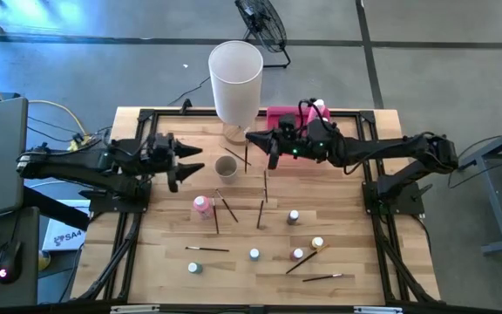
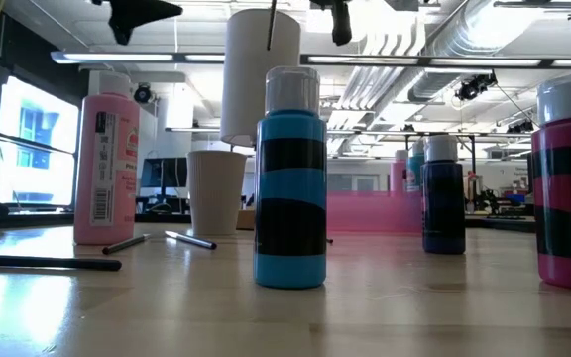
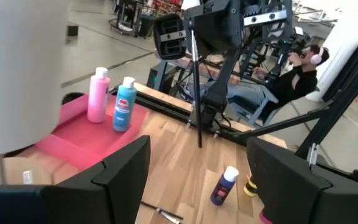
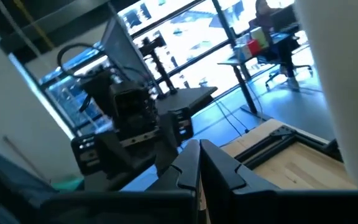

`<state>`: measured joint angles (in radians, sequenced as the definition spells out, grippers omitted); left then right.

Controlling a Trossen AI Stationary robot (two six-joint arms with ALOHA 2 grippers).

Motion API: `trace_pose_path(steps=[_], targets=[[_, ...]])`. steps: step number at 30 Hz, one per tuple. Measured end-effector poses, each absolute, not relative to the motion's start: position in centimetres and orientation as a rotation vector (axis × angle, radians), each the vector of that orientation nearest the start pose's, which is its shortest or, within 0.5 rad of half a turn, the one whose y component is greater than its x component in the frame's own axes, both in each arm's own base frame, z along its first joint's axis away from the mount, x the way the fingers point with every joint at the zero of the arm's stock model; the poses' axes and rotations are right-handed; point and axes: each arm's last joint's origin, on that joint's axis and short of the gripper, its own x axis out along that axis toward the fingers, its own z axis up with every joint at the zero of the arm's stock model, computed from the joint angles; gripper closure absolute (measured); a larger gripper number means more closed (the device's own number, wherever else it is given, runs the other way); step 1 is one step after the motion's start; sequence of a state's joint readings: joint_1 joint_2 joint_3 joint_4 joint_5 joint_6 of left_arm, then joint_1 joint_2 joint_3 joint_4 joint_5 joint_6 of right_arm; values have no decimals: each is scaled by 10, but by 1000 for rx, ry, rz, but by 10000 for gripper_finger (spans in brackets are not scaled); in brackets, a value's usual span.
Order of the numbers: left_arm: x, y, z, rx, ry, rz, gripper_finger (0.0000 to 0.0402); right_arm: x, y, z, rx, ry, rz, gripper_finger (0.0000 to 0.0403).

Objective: Pick & Place Paint Supplies
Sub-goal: Put the silver eyeshadow brush into the white cup

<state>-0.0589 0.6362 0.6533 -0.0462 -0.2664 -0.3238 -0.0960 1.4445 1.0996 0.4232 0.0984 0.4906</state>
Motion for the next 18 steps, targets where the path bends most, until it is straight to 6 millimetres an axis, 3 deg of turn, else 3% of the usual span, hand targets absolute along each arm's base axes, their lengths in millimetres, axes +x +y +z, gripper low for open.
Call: trace_pose_path(steps=[6, 18], targets=[[166, -2, 317, -336, 16, 176, 140, 333, -27, 346, 432, -109, -129, 400], [192, 32, 316, -423, -38, 3, 140, 333, -18, 347, 357, -109, -113, 400]])
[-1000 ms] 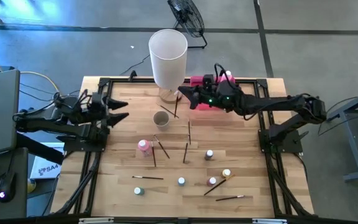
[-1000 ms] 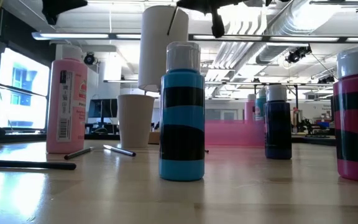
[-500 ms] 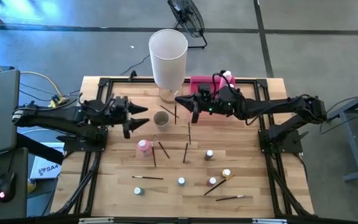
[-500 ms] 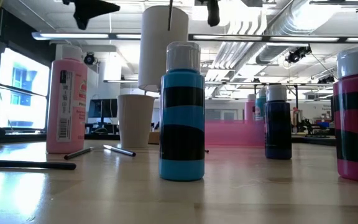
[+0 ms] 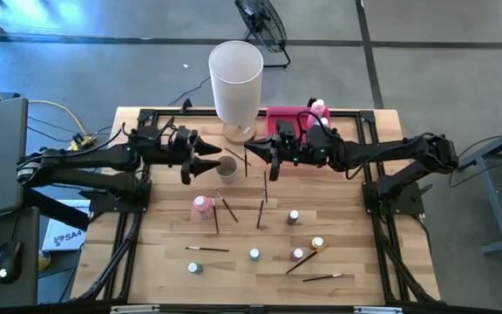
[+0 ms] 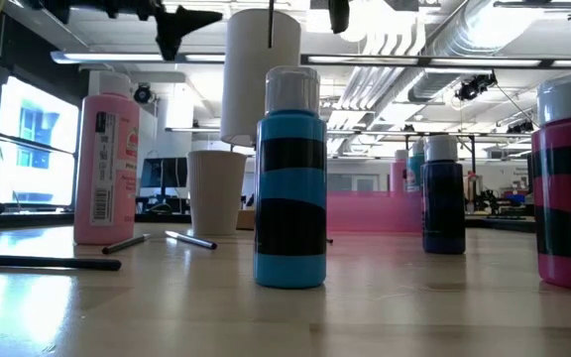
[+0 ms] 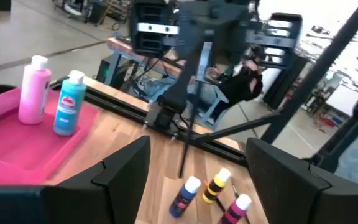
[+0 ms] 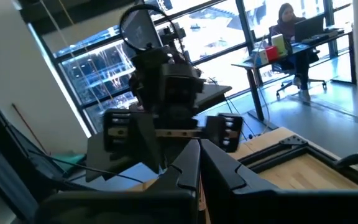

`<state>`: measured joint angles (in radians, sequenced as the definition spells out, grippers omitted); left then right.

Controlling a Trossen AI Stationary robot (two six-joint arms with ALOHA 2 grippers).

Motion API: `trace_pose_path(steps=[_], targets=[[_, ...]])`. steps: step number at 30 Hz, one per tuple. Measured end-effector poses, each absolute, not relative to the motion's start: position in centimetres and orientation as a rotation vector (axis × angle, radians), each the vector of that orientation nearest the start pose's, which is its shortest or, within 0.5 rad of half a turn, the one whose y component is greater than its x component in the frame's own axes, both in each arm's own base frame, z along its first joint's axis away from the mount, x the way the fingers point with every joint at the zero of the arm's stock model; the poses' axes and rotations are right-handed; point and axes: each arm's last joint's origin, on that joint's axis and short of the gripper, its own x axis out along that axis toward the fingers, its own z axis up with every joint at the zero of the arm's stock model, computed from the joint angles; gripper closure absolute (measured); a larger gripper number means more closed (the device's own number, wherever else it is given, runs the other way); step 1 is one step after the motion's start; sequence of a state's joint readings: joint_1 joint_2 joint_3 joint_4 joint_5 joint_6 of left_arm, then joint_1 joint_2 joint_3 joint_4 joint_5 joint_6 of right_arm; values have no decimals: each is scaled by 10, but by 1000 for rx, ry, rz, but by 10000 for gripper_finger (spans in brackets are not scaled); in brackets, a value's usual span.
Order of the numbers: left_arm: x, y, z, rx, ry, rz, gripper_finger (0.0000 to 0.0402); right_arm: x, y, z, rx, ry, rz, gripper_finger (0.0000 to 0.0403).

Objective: Pick & Place Paint Supplies
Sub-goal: Put the silver eyeshadow brush into the white cup

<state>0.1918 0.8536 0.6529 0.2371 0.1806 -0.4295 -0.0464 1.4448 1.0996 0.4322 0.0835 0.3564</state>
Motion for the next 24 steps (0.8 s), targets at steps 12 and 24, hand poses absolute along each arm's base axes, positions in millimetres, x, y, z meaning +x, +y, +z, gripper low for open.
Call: trace_pose_path(steps=[12, 24], targets=[[232, 38, 311, -350, -182, -121, 140, 334, -15, 347, 329, -99, -93, 400], [255, 42, 316, -362, -162, -155, 140, 334, -15, 346, 317, -86, -97, 400]])
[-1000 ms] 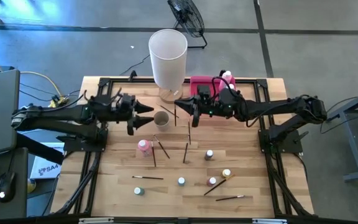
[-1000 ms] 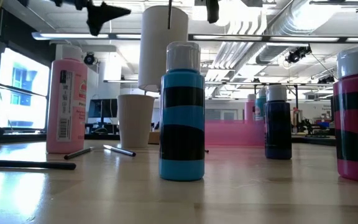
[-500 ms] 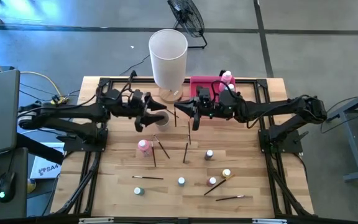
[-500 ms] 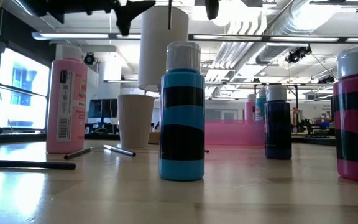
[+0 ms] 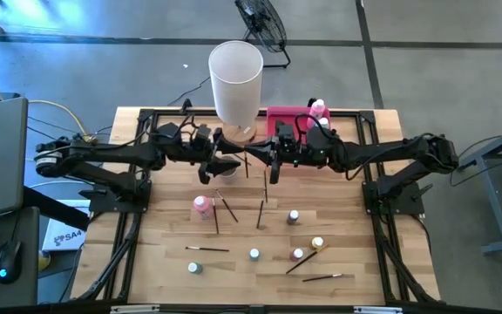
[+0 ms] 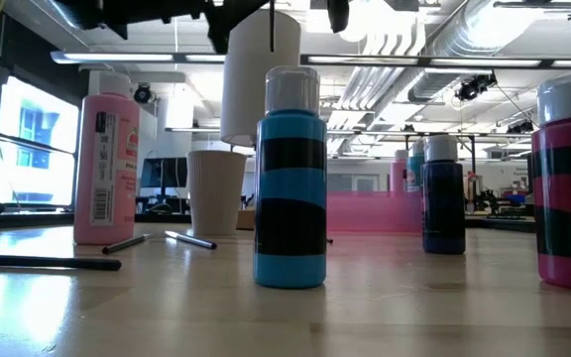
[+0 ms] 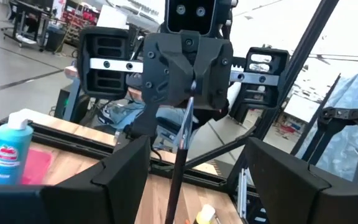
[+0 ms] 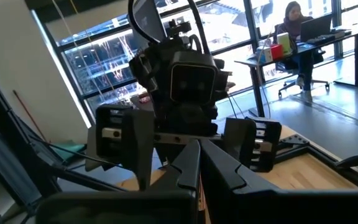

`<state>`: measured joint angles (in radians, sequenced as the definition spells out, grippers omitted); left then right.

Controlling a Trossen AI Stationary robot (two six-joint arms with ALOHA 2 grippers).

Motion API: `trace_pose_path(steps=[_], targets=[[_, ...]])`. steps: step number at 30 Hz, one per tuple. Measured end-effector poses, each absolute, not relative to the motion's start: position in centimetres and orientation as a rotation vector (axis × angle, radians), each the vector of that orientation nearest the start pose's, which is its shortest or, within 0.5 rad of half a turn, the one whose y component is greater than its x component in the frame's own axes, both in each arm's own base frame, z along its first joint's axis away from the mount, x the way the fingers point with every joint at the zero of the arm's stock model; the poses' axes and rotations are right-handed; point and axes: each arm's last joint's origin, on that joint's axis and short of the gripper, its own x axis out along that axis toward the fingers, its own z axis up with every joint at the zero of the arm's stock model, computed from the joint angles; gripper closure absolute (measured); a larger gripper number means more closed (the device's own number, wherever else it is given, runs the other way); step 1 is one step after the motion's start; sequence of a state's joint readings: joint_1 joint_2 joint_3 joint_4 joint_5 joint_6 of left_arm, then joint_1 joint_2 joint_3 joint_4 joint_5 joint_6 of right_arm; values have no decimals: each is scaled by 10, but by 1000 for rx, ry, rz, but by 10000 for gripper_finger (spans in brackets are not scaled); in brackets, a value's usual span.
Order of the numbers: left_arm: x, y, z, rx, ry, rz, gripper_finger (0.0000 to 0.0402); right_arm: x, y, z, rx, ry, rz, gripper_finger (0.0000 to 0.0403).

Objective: Pick & Place Paint Supplies
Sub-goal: Put the silver eyeshadow brush into the white cup

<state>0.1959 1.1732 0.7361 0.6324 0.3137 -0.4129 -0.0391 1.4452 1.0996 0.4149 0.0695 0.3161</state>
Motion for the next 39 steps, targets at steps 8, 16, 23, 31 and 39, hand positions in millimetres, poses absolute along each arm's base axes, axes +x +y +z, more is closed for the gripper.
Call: trace_pose_path(steps=[8, 16, 23, 31, 39], targets=[[273, 45, 318, -355, -125, -163, 140, 334, -15, 345, 316, -84, -98, 400], [274, 45, 318, -357, -119, -156, 159, 334, -15, 345, 310, -85, -103, 400], [274, 45, 318, -357, -122, -153, 237, 334, -15, 345, 310, -85, -103, 400], [274, 46, 318, -360, -128, -126, 289, 334, -15, 345, 310, -85, -103, 400], [274, 46, 318, -360, -128, -125, 319, 334, -15, 345, 310, -85, -103, 400]])
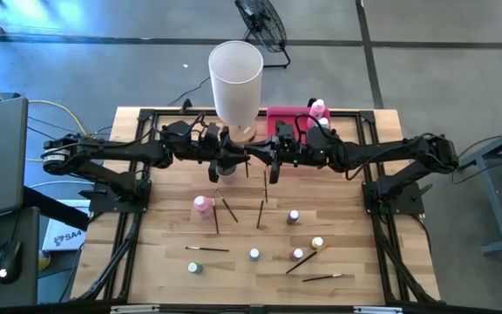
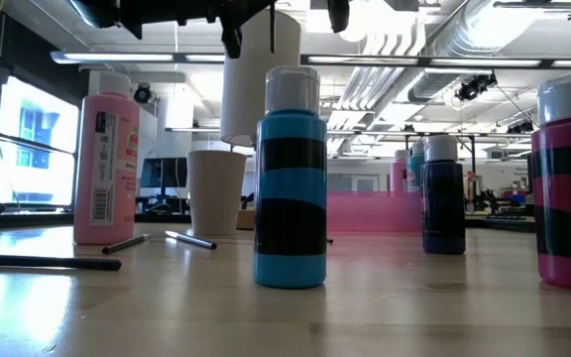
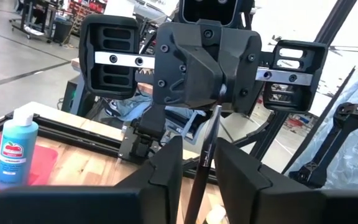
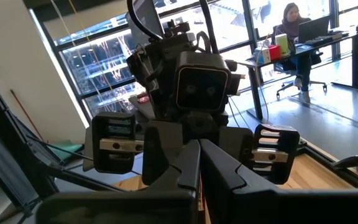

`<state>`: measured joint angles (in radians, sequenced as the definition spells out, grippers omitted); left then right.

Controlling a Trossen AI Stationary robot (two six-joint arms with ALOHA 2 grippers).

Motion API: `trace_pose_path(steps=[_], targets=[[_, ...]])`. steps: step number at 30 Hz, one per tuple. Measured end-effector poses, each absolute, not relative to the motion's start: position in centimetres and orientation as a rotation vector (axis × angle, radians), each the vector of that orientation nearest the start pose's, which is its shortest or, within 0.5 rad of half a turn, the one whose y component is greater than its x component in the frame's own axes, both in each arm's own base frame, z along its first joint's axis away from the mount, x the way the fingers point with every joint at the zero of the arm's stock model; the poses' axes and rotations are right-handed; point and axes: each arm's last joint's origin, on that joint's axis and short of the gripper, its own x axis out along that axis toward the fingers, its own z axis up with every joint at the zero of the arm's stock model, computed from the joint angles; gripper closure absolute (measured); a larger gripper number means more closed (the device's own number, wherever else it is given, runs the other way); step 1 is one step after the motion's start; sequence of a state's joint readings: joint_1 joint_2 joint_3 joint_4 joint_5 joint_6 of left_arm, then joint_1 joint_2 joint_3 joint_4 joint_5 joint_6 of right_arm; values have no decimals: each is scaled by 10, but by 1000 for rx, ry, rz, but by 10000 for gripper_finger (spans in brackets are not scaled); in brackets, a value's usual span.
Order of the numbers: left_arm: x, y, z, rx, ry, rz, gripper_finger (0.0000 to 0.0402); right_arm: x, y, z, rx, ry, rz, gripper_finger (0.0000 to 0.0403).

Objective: Pick & Place Paint Supplies
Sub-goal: Put the silver eyeshadow brush into the white cup

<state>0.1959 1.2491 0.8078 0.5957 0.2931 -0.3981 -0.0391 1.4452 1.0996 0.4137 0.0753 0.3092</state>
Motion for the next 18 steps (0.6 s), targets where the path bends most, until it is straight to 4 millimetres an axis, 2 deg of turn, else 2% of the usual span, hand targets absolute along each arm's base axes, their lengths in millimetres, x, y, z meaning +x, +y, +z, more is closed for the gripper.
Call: trace_pose_path(steps=[18], targets=[[274, 46, 318, -352, -128, -131, 386, 334, -15, 345, 310, -84, -102, 399]])
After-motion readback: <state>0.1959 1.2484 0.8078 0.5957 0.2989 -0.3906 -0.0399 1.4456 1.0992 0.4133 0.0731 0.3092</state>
